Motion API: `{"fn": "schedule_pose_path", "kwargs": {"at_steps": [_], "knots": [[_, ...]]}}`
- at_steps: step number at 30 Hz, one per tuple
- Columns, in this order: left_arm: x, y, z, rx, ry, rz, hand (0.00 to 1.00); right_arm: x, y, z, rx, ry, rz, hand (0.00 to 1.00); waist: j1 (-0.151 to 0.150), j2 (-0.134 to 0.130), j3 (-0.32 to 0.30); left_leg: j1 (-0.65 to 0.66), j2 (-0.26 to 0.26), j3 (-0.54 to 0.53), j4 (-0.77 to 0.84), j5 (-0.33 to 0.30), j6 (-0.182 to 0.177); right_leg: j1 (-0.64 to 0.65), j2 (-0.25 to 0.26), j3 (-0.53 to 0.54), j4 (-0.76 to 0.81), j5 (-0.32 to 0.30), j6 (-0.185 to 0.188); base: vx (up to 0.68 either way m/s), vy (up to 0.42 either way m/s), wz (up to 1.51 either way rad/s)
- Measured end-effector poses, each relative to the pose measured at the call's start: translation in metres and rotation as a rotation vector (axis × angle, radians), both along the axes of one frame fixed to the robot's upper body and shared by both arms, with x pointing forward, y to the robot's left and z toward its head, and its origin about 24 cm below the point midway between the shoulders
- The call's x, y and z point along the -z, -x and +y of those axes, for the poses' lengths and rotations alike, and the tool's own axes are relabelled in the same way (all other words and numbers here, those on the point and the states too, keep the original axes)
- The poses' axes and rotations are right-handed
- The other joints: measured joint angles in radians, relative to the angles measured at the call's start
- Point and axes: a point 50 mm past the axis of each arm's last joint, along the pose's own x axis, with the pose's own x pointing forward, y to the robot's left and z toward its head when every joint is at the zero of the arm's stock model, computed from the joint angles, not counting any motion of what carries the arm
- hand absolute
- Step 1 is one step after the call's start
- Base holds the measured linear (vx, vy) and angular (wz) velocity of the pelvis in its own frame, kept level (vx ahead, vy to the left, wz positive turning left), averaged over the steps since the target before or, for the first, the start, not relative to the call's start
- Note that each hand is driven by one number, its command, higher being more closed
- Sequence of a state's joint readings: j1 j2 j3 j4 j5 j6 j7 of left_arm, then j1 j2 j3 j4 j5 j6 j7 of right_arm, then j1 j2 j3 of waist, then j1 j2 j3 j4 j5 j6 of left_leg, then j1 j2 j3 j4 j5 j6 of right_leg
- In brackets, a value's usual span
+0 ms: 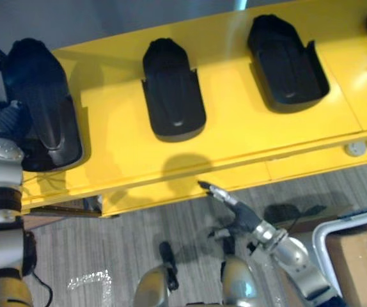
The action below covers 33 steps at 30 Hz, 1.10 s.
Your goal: Walk over and take plastic housings, then place them on the shelf
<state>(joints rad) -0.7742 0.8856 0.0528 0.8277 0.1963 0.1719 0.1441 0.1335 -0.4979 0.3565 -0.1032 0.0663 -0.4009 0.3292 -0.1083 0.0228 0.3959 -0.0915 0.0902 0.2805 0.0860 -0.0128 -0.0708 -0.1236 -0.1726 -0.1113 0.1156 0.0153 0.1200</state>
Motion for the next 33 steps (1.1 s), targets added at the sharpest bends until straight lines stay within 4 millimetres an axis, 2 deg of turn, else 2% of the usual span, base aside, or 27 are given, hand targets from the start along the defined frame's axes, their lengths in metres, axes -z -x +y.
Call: {"fn": "schedule_pose_path", "kwargs": {"at_steps": [5, 14, 15, 26, 30, 33], "knots": [[-0.006, 0.004, 0.006, 0.001, -0.036, 0.045, 1.0, 0.009, 0.004, -0.005, 0.021, -0.014, 0.033, 0.0, -0.013, -0.005, 0.003, -0.017, 0.003, 0.004, 0.006, -0.001, -0.001, -0.017, 0.002, 0.001, 0.0, 0.003, -0.002, 0.0, 0.0, 0.0], [-0.003, 0.002, 0.004, 0.054, -0.052, 0.098, 1.0, 0.008, 0.003, -0.004, 0.043, -0.054, 0.032, 0.0, -0.015, -0.005, 0.003, -0.018, 0.014, 0.014, 0.014, -0.01, -0.007, -0.016, 0.012, 0.01, -0.009, 0.007, -0.009, 0.0, -0.001, -0.02], [-0.003, 0.002, 0.004, 0.059, -0.055, 0.094, 0.0, 0.008, 0.003, -0.003, 0.044, -0.059, 0.033, 0.0, -0.014, -0.005, 0.004, -0.018, 0.018, 0.019, 0.02, -0.014, -0.009, -0.016, 0.016, 0.013, -0.01, 0.009, -0.011, -0.01, -0.006, -0.1], [-0.006, 0.003, 0.005, 0.015, -0.081, 0.045, 0.0, 0.007, 0.009, 0.0, 0.007, -0.122, 0.03, 0.0, -0.019, -0.007, 0.006, -0.032, 0.027, 0.03, 0.031, -0.019, -0.01, -0.033, 0.022, 0.027, -0.009, 0.01, -0.013, -0.01, -0.001, -0.04], [-0.013, 0.003, 0.004, 0.001, -0.074, -0.04, 0.0, -0.002, 0.011, 0.008, -0.042, -0.176, 0.003, 0.0, -0.016, -0.015, 0.026, -0.032, 0.025, 0.028, 0.031, -0.019, -0.01, -0.031, 0.021, 0.026, -0.007, 0.01, -0.013, 0.0, 0.0, 0.0], [-0.012, 0.003, 0.005, -0.012, -0.067, -0.081, 0.0, -0.002, 0.015, 0.016, -0.079, -0.191, 0.012, 0.0, -0.016, -0.015, 0.027, -0.032, 0.023, 0.026, 0.03, -0.019, -0.01, -0.03, 0.018, 0.025, -0.007, 0.01, -0.013, 0.0, 0.004, 0.01]]}}
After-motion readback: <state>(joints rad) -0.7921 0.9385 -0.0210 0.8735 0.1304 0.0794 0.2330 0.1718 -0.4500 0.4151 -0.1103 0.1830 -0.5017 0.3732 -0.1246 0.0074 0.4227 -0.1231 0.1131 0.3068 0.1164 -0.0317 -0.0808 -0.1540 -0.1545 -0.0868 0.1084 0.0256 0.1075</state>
